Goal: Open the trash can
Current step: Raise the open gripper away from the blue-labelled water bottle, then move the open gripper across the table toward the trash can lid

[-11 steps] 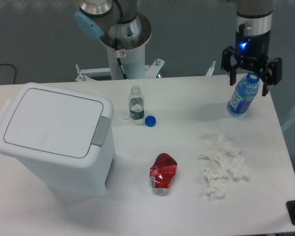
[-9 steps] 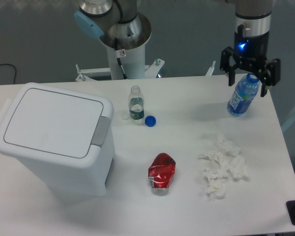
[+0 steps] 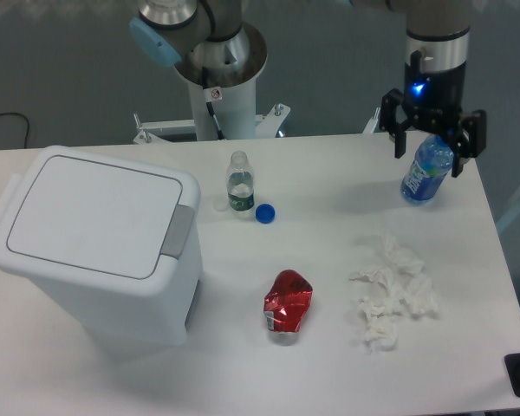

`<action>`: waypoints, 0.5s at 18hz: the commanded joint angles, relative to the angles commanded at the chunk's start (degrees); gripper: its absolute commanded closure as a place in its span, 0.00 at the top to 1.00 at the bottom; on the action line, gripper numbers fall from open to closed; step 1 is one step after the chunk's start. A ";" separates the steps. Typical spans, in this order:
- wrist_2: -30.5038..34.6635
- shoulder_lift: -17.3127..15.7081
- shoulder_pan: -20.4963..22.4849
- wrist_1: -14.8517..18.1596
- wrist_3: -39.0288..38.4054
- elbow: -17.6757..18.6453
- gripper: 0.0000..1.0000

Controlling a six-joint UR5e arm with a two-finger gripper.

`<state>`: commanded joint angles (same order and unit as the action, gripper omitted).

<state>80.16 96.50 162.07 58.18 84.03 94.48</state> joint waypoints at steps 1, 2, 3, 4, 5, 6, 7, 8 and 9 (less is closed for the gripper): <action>0.00 0.09 -0.35 0.00 -0.97 -0.17 1.00; 0.00 0.26 -0.88 0.17 -2.11 -0.61 1.00; 0.00 0.61 -1.32 0.18 -3.51 -1.05 1.00; 0.09 0.70 -2.02 0.18 -5.09 -1.32 1.00; 0.09 0.71 -2.81 0.18 -6.76 -1.49 1.00; -0.09 0.71 -3.34 0.18 -8.78 -1.67 1.00; -0.09 0.79 -3.95 0.18 -10.97 -2.11 1.00; -0.26 0.88 -4.83 0.18 -13.43 -2.81 1.00; -0.35 1.40 -5.97 0.18 -16.07 -3.68 1.00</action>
<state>79.81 97.90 156.11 58.36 67.97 90.80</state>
